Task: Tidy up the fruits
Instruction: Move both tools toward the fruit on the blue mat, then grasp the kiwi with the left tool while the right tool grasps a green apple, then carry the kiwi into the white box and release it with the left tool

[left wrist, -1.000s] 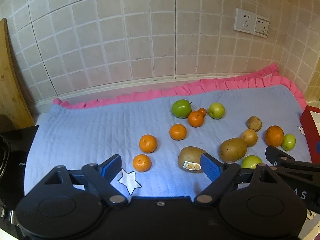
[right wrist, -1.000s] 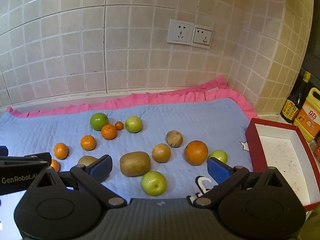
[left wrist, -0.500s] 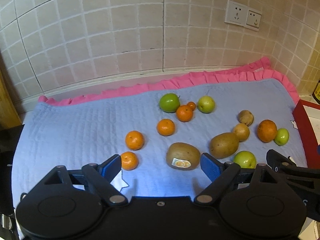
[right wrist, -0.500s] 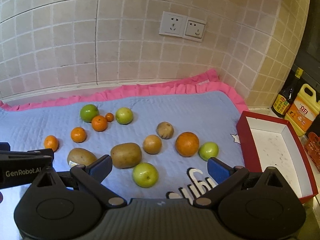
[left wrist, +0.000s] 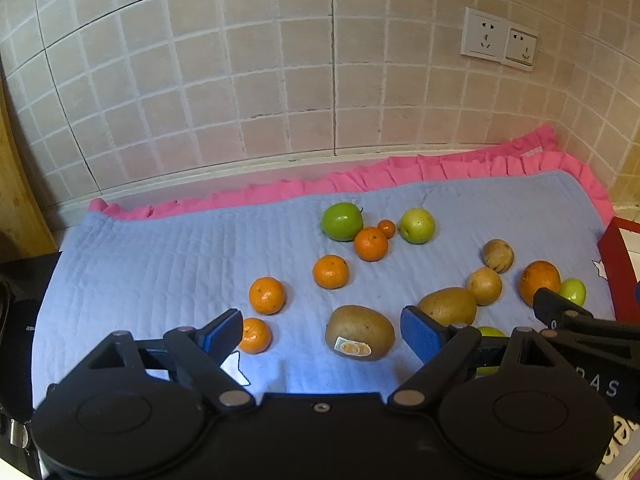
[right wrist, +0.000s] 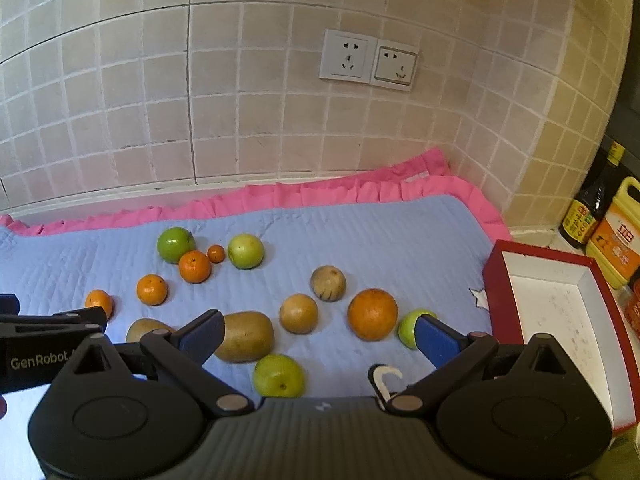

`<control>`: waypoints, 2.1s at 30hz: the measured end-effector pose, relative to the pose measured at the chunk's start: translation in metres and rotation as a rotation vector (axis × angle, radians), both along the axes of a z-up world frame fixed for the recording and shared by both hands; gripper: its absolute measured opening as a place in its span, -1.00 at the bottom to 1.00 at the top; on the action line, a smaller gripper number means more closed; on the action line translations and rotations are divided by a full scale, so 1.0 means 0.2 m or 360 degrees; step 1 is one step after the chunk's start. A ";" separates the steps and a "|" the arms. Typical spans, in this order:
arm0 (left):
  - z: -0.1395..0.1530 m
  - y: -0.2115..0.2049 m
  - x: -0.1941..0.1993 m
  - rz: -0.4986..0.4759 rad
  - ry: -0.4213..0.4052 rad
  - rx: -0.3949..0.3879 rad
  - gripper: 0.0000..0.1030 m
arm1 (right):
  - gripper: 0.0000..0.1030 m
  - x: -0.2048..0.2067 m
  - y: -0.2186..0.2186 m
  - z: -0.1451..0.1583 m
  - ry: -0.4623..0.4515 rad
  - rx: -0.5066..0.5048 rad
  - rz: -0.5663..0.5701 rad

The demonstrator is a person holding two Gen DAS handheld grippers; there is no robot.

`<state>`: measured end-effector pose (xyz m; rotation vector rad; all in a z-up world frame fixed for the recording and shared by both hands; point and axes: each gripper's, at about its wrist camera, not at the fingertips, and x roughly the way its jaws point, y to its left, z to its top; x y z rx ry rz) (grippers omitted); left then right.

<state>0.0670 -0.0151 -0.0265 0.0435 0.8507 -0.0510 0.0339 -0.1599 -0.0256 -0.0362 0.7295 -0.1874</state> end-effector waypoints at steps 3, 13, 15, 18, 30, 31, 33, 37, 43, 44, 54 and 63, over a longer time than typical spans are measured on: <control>0.00 0.00 0.03 -0.0010 -0.0008 -0.0006 0.97 | 0.99 0.03 -0.01 0.00 0.0003 0.0002 0.0027; -0.08 0.26 0.12 -0.0136 -0.0038 -0.0120 0.97 | 0.99 0.10 -0.33 -0.10 0.0020 0.0014 -0.0034; -0.12 0.31 0.14 -0.0191 -0.0011 -0.0144 0.97 | 0.99 0.10 -0.40 -0.15 0.0045 0.0040 -0.0060; -0.18 0.33 0.15 -0.0301 0.0054 -0.0207 0.97 | 0.94 0.11 -0.50 -0.23 0.0064 0.0078 -0.0128; -0.50 0.02 0.31 -0.0408 0.0311 -0.0142 0.87 | 0.73 0.29 -0.79 -0.49 0.0230 0.0164 -0.0292; -0.51 0.01 0.32 -0.0409 0.0320 -0.0121 0.87 | 0.71 0.30 -0.79 -0.52 0.0258 0.0148 -0.0299; -0.54 -0.01 0.34 -0.0411 0.0341 -0.0099 0.87 | 0.49 0.33 -0.80 -0.55 0.0295 0.0148 -0.0291; -0.58 -0.03 0.37 -0.0400 0.0386 -0.0092 0.77 | 0.46 0.36 -0.82 -0.58 0.0301 0.0223 -0.0258; -0.63 -0.05 0.42 -0.0369 0.0423 -0.0105 0.61 | 0.44 0.43 -0.81 -0.59 0.0284 0.0240 -0.0211; -0.63 -0.05 0.42 -0.0369 0.0414 -0.0099 0.61 | 0.41 0.44 -0.82 -0.59 0.0280 0.0252 -0.0204; -0.65 -0.10 0.41 -0.0346 0.0346 -0.0028 0.59 | 0.01 0.49 -0.90 -0.62 0.0212 0.0494 -0.0189; -0.57 -0.07 0.34 -0.0328 0.0249 -0.0069 0.56 | 0.00 0.36 -0.94 -0.59 0.0125 0.0643 -0.0248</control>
